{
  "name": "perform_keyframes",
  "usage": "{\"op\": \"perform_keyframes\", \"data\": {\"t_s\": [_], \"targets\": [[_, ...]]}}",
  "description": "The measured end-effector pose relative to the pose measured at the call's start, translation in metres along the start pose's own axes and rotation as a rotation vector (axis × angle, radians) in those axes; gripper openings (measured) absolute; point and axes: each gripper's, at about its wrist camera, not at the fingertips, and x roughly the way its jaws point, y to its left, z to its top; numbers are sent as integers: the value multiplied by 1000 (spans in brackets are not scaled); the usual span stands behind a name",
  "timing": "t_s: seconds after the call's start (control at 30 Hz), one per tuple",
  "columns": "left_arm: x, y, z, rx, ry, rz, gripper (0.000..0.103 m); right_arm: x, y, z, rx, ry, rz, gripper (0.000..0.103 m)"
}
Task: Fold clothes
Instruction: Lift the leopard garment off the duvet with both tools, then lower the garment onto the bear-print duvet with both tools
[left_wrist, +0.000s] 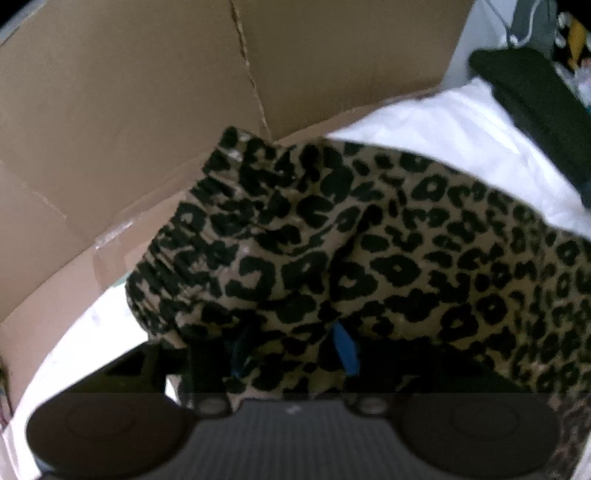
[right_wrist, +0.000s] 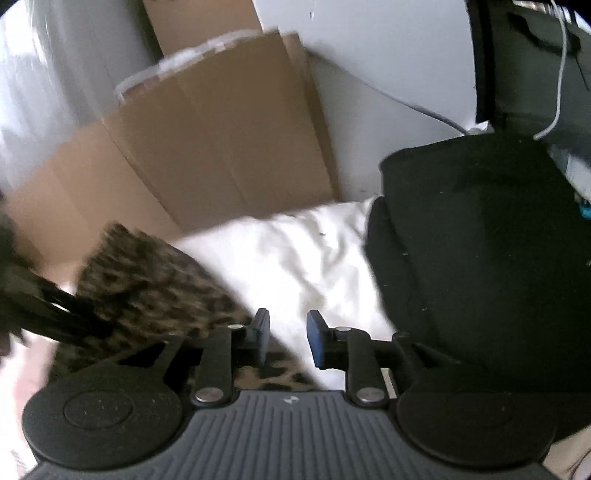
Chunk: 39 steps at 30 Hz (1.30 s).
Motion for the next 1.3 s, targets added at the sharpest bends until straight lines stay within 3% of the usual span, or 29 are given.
{"op": "perform_keyframes", "data": {"t_s": [0.13, 0.27, 0.4, 0.53, 0.67, 0.73, 0.8, 1.0, 1.3], "targets": [[-29, 8, -9, -16, -68, -58, 51, -13, 13, -16, -61, 16, 52, 29], [-48, 8, -30, 29, -87, -56, 51, -11, 18, -38, -111, 81, 64, 30], [-46, 10, -47, 49, -68, -29, 51, -5, 12, -54, -128, 136, 30, 30], [-30, 20, -65, -2, -53, -9, 52, -1, 3, -63, -128, 164, 13, 29], [-11, 21, -72, -8, -45, 4, 58, 3, -2, -60, -68, 182, 7, 29], [-5, 21, -72, -11, -51, 20, 72, 5, -4, -59, -61, 190, 5, 29], [-3, 26, -69, -28, -53, 22, 74, 5, -5, -59, -69, 193, 4, 27], [-26, 34, -62, -44, -68, -7, 56, 5, -14, -57, -64, 193, -14, 13], [-75, 8, -89, -29, -122, -122, 53, 0, -22, -58, -60, 183, -42, 7]]}}
